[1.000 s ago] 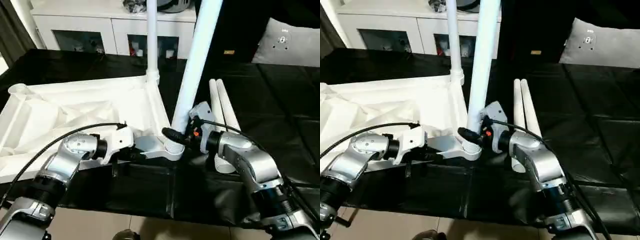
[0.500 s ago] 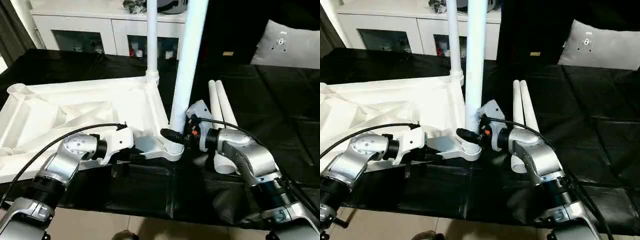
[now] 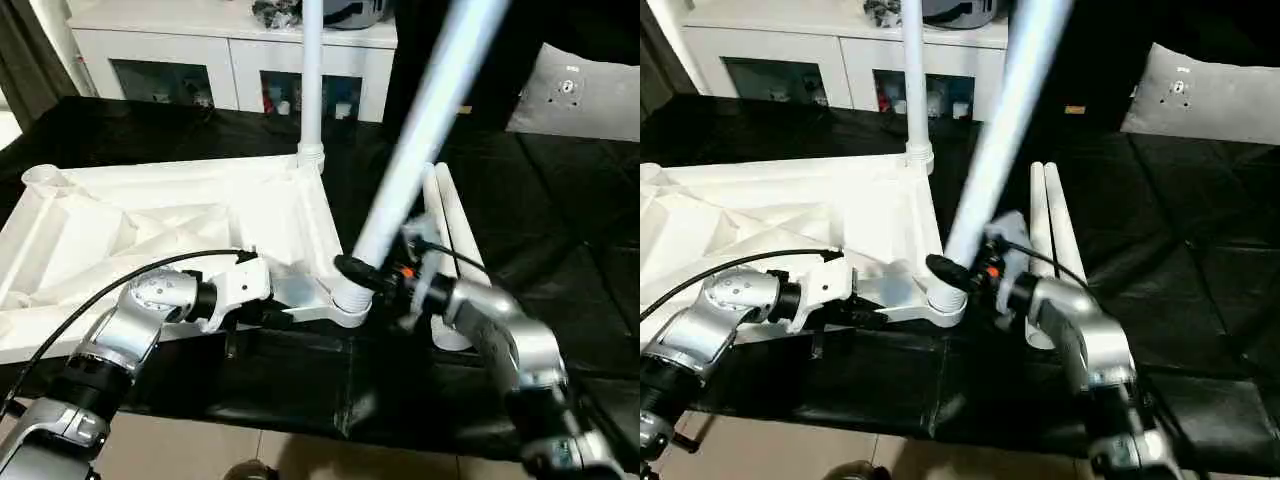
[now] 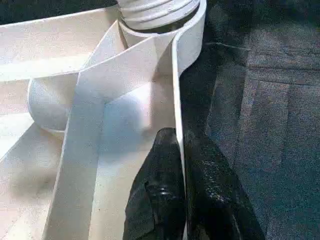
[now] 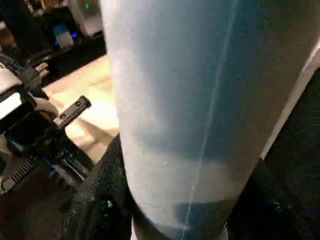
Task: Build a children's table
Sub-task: Insert table leg to table base
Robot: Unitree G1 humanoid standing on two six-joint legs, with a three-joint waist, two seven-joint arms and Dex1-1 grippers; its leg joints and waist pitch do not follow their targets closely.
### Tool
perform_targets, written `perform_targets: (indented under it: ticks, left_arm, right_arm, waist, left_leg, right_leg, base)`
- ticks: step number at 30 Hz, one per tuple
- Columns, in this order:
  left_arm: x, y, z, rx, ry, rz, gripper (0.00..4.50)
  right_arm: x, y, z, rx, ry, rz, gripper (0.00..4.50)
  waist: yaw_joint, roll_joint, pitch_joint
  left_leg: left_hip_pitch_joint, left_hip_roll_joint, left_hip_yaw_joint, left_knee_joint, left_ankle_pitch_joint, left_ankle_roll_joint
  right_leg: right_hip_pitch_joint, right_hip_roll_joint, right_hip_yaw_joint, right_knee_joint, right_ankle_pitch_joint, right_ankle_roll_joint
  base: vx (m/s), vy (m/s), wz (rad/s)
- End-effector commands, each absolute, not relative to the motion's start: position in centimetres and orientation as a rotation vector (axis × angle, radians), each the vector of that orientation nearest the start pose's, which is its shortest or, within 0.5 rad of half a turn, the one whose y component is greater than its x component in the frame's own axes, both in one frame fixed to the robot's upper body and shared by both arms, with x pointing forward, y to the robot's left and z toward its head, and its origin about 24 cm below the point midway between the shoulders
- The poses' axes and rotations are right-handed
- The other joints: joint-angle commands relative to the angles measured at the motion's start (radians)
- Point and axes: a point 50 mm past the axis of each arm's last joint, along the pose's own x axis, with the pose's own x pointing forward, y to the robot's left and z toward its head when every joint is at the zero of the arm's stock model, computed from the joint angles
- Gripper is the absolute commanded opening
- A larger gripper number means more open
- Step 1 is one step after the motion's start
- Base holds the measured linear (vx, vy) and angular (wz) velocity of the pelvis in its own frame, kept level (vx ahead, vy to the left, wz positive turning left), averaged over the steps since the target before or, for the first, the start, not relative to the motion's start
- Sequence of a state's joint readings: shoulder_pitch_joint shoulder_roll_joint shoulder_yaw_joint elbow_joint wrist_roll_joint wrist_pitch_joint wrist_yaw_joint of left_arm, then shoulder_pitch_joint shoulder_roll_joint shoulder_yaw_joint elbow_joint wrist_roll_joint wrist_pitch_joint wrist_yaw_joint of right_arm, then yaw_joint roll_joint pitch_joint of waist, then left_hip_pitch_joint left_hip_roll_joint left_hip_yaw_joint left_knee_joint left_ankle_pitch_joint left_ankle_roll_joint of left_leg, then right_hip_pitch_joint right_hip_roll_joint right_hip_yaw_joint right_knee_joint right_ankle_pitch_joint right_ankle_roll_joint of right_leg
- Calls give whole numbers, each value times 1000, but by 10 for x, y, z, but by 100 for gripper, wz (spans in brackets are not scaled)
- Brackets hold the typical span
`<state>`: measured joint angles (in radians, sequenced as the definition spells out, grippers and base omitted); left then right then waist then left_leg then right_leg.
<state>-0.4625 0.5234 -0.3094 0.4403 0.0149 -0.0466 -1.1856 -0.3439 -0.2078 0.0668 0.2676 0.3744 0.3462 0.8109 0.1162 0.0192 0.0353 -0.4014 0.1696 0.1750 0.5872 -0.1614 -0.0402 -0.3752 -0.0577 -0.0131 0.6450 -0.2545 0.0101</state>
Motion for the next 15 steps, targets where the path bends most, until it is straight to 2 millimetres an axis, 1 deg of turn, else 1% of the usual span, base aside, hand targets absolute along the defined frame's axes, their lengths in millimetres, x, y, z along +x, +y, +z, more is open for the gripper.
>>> perform_targets:
  ticks: [1,3,4,7,8,9,11,13,14,15]
  left_arm:
    - [295,162,55,581,359,-1345,0]
    - [296,162,54,582,360,-1337,0]
    - [296,162,54,582,360,-1337,0]
    - [295,163,54,580,360,-1336,0]
    - [295,163,54,580,360,-1336,0]
    - [295,163,54,580,361,-1338,0]
    - [294,163,54,580,361,-1339,0]
    - [293,163,54,583,366,-1347,0]
    - [292,164,54,587,368,-1350,0]
    - [292,164,54,589,369,-1352,0]
  right_arm:
    - [287,-134,25,220,351,854,189]
    - [284,-136,24,175,337,850,189]
    - [284,-136,23,169,336,851,189]
    - [281,-134,21,77,335,867,189]
    - [281,-134,21,64,335,869,189]
    - [281,-133,19,39,335,874,189]
    - [281,-132,18,7,342,880,189]
    - [282,-130,14,-62,370,914,189]
    - [281,-128,13,-71,382,929,189]
    - [281,-128,12,-76,388,937,189]
  waist:
    - [3,12,-53]
    - [3,12,-53]
    - [3,13,-53]
    - [3,12,-53]
    - [3,12,-53]
    - [3,9,-53]
    - [2,9,-52]
    - [2,7,-50]
    - [1,9,-47]
    - [0,6,-46]
  left_leg:
    - [37,61,-24,-76,-268,-33]
    - [38,61,-25,-77,-276,-34]
    - [37,61,-25,-77,-274,-35]
    - [36,60,-25,-77,-265,-33]
    - [37,60,-25,-77,-268,-32]
    - [36,60,-25,-77,-272,-31]
    - [36,60,-25,-77,-273,-28]
    - [36,61,-25,-79,-276,-28]
    - [37,61,-25,-81,-295,-32]
    - [37,61,-26,-82,-308,-34]
  right_leg:
    - [21,-84,31,-77,7,-219]
    - [20,-84,31,-79,-5,-218]
    - [20,-83,31,-78,-1,-216]
    - [21,-82,31,-78,13,-213]
    - [20,-83,31,-78,9,-213]
    - [21,-84,32,-79,-3,-212]
    - [21,-84,32,-80,-10,-211]
    - [19,-83,32,-82,-25,-209]
    - [18,-84,33,-84,-54,-206]
    - [17,-84,33,-85,-76,-204]
  base:
    - [0,0,0]
    - [0,0,0]
    - [0,0,0]
    - [0,0,0]
    - [0,0,0]
    - [0,0,0]
    - [0,0,0]
    - [0,0,0]
    - [0,0,0]
    - [0,0,0]
